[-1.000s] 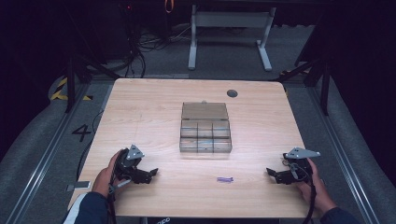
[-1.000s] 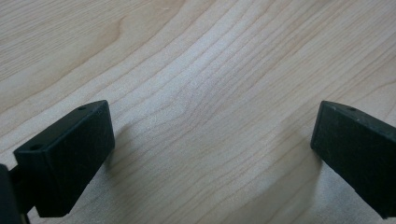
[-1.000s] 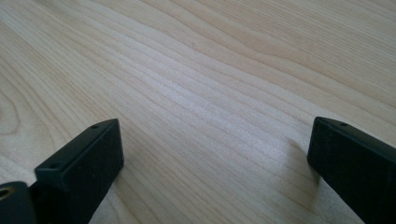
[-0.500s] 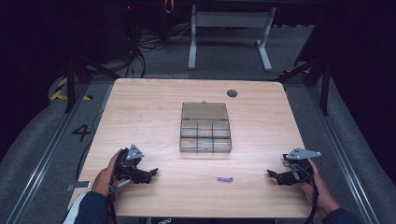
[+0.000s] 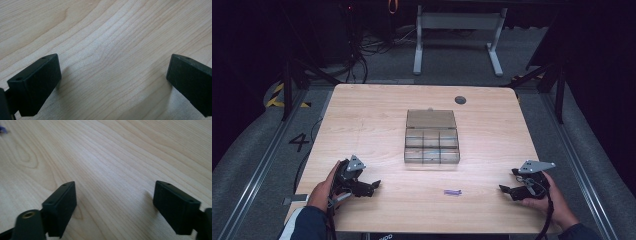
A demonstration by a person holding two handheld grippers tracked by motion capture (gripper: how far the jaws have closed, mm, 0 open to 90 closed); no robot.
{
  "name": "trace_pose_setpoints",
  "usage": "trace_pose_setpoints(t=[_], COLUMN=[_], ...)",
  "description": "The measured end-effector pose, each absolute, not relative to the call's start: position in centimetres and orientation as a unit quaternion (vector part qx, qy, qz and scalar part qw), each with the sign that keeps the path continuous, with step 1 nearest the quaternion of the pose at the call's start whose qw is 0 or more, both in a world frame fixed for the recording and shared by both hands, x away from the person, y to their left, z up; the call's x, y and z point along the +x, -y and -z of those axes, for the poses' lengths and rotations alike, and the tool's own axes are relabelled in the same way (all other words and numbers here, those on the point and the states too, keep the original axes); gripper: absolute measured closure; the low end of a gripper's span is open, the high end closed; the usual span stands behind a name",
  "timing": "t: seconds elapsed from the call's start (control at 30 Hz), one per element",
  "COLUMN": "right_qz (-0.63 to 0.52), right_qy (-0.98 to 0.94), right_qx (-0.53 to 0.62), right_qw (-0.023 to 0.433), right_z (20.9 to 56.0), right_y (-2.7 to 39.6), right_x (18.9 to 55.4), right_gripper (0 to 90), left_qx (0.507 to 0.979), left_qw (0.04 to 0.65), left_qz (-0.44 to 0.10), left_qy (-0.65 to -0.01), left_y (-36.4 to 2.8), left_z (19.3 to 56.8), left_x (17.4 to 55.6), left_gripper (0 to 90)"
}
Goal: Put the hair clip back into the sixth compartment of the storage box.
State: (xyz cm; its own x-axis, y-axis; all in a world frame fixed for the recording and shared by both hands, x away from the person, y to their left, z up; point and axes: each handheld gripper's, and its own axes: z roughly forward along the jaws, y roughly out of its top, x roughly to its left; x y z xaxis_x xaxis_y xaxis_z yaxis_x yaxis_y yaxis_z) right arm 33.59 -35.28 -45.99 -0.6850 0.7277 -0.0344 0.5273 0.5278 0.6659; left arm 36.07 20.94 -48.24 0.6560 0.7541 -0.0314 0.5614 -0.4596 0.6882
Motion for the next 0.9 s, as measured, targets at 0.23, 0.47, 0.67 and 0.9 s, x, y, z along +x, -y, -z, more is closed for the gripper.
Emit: trace_pose_setpoints(t=[0.23,0.47,0.67,0.9], right_qz=[-0.303,-0.281,-0.279,-0.275], right_qy=[-0.876,-0.897,-0.911,-0.923], right_qx=[0.345,0.311,0.276,0.238], right_qw=[0.144,0.139,0.128,0.128], right_z=[45.3,43.8,42.7,42.2], right_y=[34.3,31.5,28.8,25.8], right_x=[33.9,34.1,33.8,33.4], right_gripper=[34.7,35.2,35.0,43.0], left_qx=[0.842,0.841,0.841,0.840], left_qw=[0.343,0.343,0.342,0.343], left_qz=[-0.140,-0.141,-0.141,-0.142], left_qy=[-0.391,-0.395,-0.395,-0.396], left_y=[-20.9,-20.9,-20.9,-20.9], left_z=[48.2,48.2,48.2,48.2], left_x=[36.1,36.0,36.0,36.0], left_gripper=[0.0,0.0,0.0,0.0])
